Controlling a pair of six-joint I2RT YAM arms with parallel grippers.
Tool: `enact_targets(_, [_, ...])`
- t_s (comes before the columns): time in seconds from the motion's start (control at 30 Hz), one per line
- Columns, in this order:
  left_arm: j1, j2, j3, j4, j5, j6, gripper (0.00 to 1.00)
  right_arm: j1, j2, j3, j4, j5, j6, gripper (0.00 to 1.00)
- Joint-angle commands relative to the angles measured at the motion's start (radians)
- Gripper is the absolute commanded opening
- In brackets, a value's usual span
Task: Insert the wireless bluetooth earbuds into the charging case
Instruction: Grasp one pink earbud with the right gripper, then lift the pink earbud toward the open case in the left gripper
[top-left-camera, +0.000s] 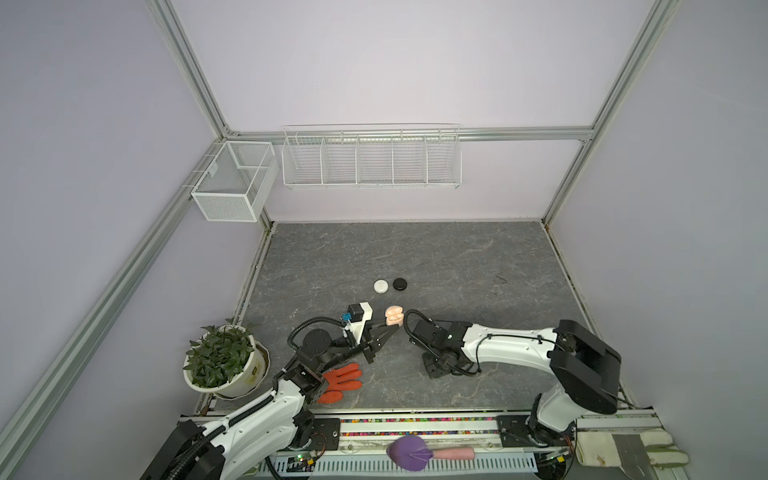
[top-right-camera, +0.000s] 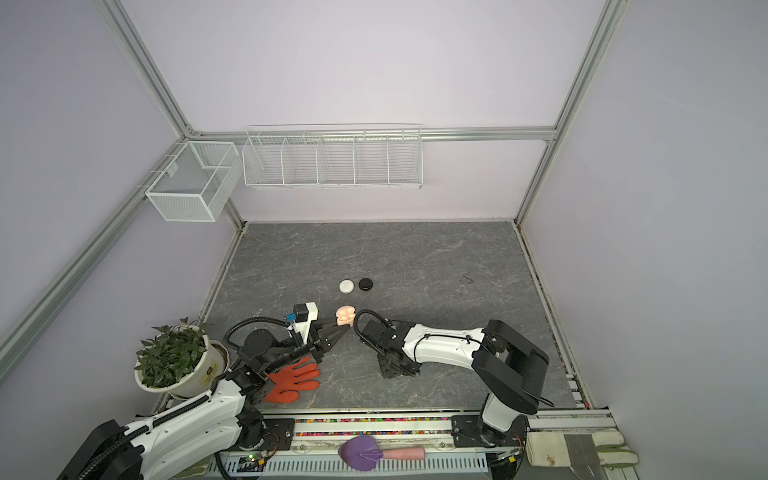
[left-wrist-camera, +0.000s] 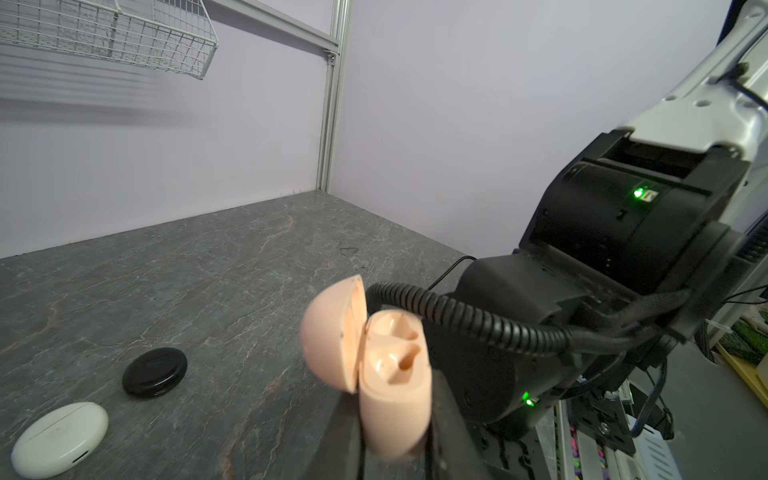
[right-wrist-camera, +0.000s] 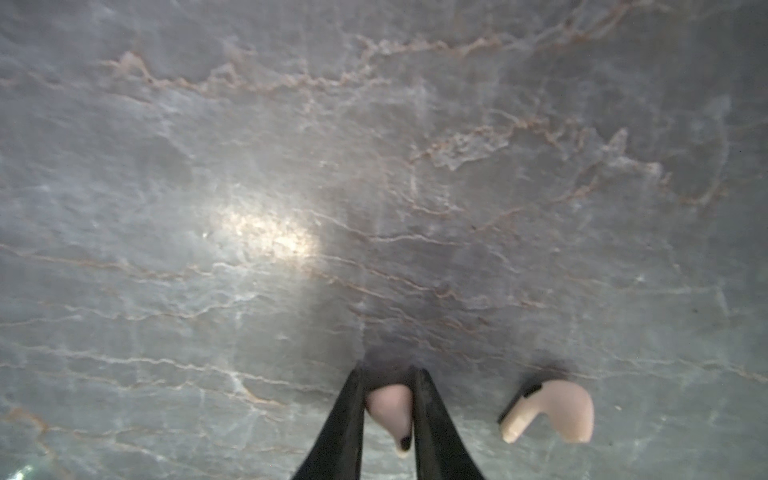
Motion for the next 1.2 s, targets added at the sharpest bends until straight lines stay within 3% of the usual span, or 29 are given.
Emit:
enact_targets(0.0, [-0.003,-0.013,-0.002,0.015,-0.009,0.002,0.0,0.013,0.029,0.013,-0.045,0.018,0.001,0.23])
enact_targets(0.3, [-0.003,-0.012,-0.002,0.015,-0.012,0.001,0.0,0.013,0.021,0.032,-0.078,0.038,0.007,0.21])
enact_targets(0.53, [-0.002,0.028,0.009,0.064,-0.031,-0.013,0.0,0.011,-0.072,0.063,-0.093,0.149,-0.013,0.19])
enact_targets(0.7, [-0.002,0.079,0.026,0.134,-0.035,-0.026,0.0,-0.017,-0.123,0.165,-0.19,0.249,-0.074,0.17])
enact_targets(0.93, [-0.002,0.149,0.086,0.224,0.005,-0.021,0.0,-0.022,-0.262,0.289,-0.198,0.341,-0.101,0.16])
enact_targets(1.17, [-0.003,0.171,0.12,0.227,0.038,0.0,0.0,-0.005,-0.308,0.413,-0.145,0.352,-0.159,0.14])
